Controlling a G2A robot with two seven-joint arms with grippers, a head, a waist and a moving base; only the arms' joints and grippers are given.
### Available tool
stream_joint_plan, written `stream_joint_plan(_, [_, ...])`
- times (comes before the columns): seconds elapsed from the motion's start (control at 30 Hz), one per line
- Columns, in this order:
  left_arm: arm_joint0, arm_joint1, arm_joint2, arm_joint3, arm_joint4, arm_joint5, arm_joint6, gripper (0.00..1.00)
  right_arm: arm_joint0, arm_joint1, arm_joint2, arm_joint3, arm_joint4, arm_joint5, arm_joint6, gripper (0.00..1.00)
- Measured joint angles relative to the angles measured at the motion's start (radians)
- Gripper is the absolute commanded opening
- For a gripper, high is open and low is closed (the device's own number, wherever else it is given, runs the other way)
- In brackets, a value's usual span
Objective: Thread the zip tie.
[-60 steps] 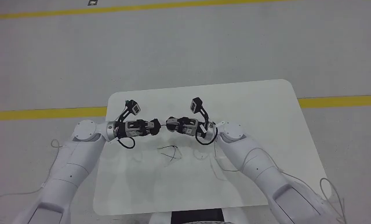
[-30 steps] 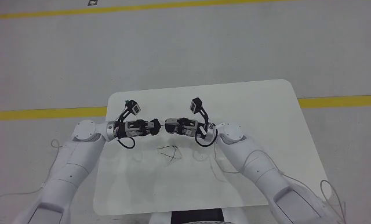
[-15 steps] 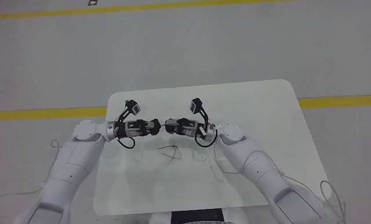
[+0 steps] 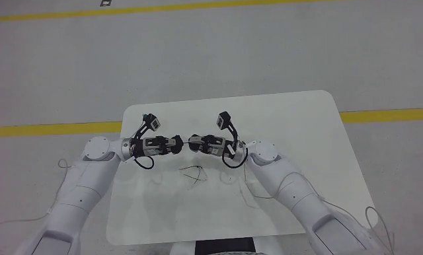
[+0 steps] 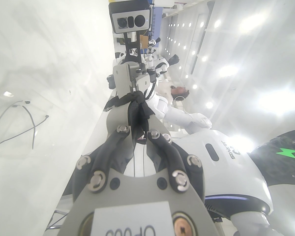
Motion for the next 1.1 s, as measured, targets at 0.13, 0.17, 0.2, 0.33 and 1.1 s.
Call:
stream_joint_plan(0.13, [0.0,0.0,0.0,0.0,0.0,0.0,0.0,0.0,-0.002,0.0,0.001,-0.003,-0.002,0.0,-0.002,0.1])
stream_joint_plan(0.17, [0.0,0.0,0.0,0.0,0.0,0.0,0.0,0.0,-0.003,0.0,0.001,-0.004,-0.003,0.0,-0.003,0.14])
stream_joint_plan(0.2, [0.0,0.0,0.0,0.0,0.0,0.0,0.0,0.0,-0.004,0.0,0.002,-0.005,-0.004,0.0,-0.004,0.14])
stream_joint_plan(0.33, [0.0,0.0,0.0,0.0,0.0,0.0,0.0,0.0,-0.011,0.001,0.004,-0.014,-0.008,0.0,-0.006,0.13])
stream_joint_plan(1.1, [0.0,0.0,0.0,0.0,0.0,0.0,0.0,0.0,-0.024,0.003,0.014,-0.031,-0.023,0.0,-0.005,0.0])
